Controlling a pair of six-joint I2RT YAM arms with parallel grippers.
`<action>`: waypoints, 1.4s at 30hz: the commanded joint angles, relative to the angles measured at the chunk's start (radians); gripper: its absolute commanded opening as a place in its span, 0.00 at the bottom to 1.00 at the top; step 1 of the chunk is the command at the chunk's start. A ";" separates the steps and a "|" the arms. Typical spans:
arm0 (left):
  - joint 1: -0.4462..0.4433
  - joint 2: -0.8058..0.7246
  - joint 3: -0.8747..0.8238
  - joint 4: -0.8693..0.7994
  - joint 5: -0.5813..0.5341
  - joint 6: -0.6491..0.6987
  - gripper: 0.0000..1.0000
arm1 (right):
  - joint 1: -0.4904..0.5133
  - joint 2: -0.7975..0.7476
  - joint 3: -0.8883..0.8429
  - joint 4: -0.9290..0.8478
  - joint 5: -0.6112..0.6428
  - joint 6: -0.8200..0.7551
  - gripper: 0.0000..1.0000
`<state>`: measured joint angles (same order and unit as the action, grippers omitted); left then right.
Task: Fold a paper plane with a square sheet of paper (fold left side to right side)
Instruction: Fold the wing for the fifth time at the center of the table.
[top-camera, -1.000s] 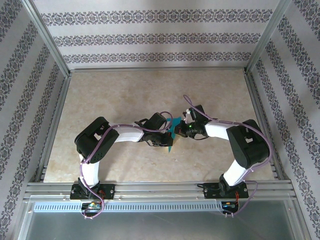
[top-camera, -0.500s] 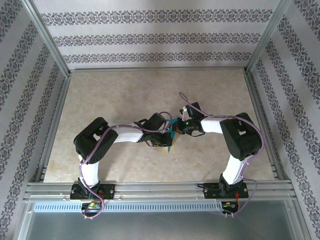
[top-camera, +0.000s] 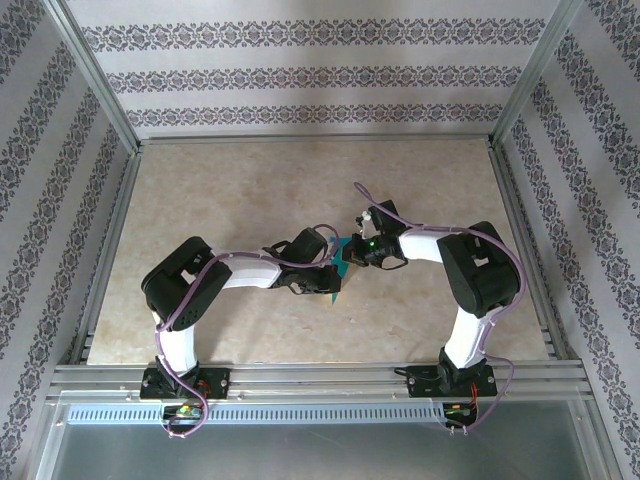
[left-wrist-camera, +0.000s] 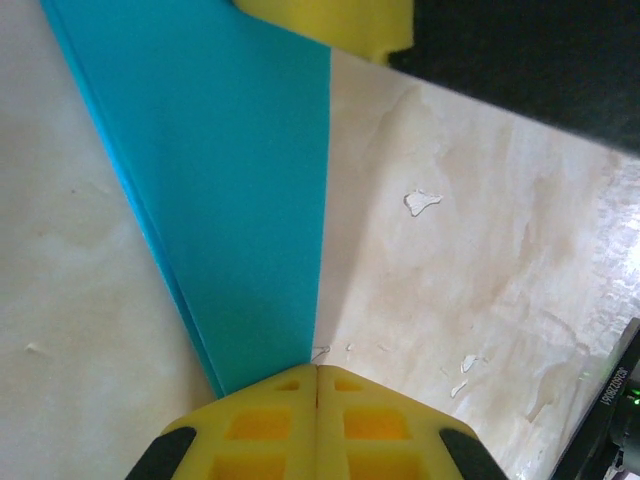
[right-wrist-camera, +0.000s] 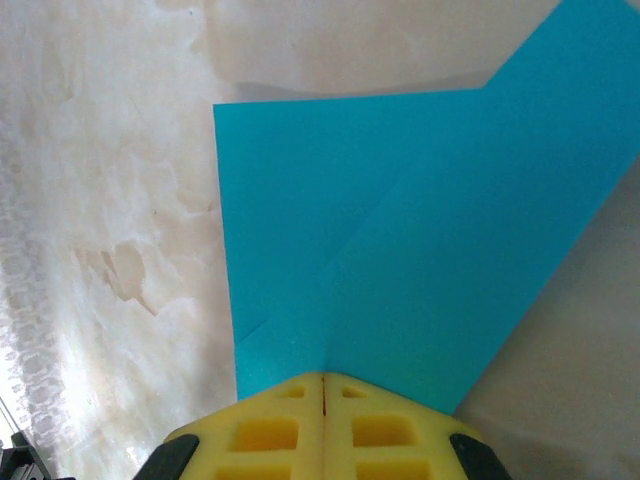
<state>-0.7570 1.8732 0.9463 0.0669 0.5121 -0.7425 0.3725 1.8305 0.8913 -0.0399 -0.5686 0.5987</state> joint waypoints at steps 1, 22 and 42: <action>-0.002 -0.004 -0.038 -0.094 0.014 -0.021 0.00 | -0.035 0.053 0.016 -0.058 0.095 -0.030 0.00; 0.065 0.054 0.152 -0.101 0.121 0.042 0.00 | 0.011 0.076 0.000 -0.091 0.055 0.010 0.00; 0.062 0.080 0.102 -0.135 0.129 0.085 0.00 | 0.017 0.105 0.011 -0.103 0.084 0.006 0.00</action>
<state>-0.7010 1.9774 1.0912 -0.0120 0.6254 -0.6891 0.3779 1.8618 0.9237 -0.0597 -0.5976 0.6037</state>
